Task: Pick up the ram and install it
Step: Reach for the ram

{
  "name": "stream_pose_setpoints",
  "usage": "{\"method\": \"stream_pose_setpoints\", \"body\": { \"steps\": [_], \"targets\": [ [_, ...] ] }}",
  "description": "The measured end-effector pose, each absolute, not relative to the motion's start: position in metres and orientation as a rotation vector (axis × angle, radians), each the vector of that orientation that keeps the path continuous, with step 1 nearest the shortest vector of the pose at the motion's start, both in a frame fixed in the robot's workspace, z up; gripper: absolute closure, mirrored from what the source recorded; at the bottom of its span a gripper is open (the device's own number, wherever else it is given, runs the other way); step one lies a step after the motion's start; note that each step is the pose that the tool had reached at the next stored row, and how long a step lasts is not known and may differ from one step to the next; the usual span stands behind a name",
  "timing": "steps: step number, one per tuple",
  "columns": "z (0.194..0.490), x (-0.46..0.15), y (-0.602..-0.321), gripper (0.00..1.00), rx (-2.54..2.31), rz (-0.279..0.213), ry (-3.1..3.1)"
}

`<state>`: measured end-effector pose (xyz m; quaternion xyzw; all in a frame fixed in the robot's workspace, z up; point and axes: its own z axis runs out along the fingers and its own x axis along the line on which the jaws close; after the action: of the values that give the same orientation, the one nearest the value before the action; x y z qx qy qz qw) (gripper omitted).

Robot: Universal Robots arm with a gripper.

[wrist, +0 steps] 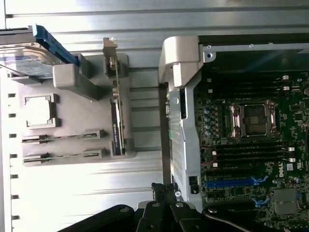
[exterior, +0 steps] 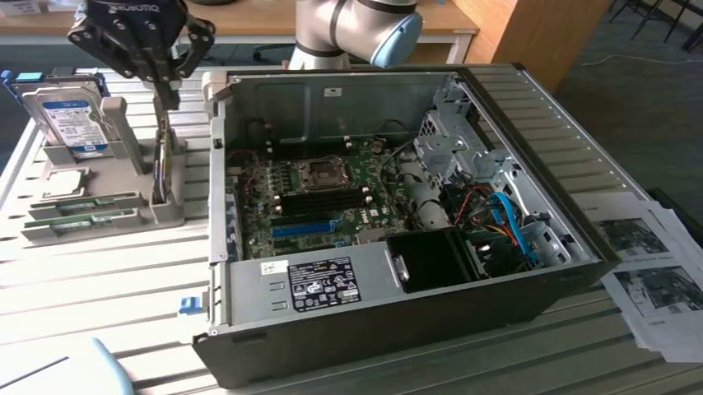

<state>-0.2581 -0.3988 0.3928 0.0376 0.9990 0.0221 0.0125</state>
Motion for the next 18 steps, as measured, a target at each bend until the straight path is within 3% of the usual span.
{"method": "stream_pose_setpoints", "body": {
  "steps": [18],
  "targets": [
    [0.392, -0.327, -0.399, 0.91, 0.118, 0.069, 3.114]
  ]
}}
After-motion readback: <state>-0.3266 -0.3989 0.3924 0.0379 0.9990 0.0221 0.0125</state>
